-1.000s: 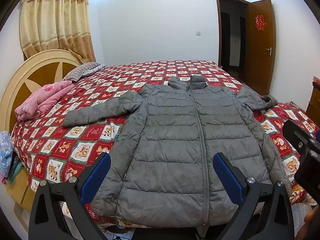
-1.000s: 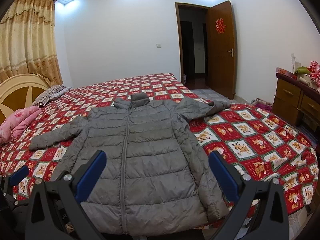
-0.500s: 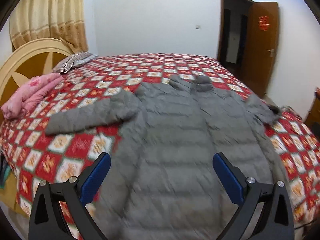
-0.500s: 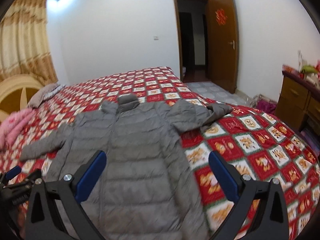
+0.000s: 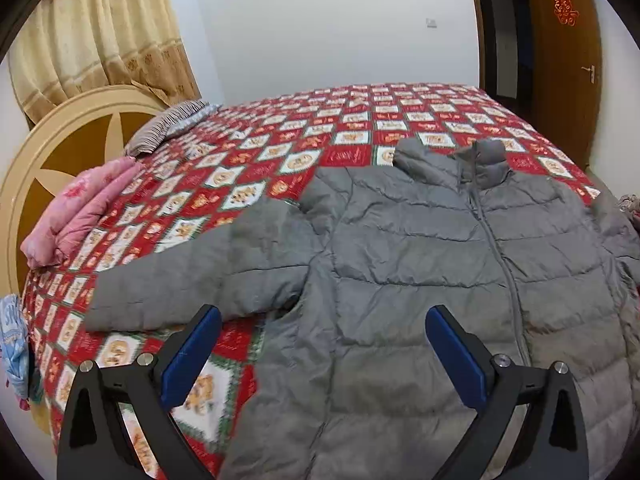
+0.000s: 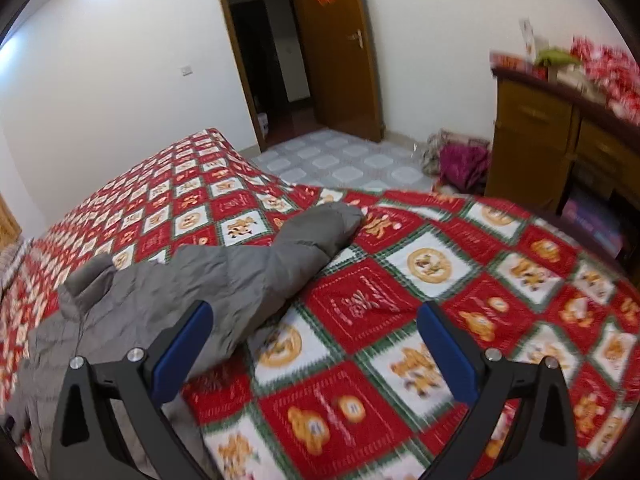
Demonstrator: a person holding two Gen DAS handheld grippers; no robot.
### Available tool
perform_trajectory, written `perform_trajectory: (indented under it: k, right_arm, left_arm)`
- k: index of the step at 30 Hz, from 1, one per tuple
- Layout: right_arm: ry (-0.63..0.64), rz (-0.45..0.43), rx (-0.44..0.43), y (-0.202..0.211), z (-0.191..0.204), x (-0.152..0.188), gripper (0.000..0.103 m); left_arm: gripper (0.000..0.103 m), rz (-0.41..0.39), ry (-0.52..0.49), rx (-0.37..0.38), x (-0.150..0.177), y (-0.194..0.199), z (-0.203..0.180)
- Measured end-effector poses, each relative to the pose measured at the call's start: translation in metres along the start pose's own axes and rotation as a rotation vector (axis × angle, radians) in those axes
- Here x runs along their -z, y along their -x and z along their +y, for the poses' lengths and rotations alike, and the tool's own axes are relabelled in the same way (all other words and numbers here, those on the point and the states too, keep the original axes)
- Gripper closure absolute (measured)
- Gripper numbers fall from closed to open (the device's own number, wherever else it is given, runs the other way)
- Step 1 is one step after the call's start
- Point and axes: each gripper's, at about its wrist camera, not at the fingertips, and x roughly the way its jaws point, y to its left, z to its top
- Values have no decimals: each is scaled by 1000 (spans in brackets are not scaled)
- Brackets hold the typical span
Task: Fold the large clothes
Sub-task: 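Reach the right gripper to the jacket sleeve and close on its cuff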
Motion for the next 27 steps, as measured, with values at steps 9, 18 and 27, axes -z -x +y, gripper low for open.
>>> perform_trajectory:
  k: [9,18,27]
  right_arm:
    - [-131,89,15,-83,-15,-20,0]
    - [-190,169,15,-131,-18,-18,0]
    - [-86,147,31,-142,-17,-23,90]
  left_arm:
    - [1,47,7,-13,-1,-55,-13]
    - [1,66,10,-36,-1,-90,-21]
    - [1,96,7,-15,11,-113,-25]
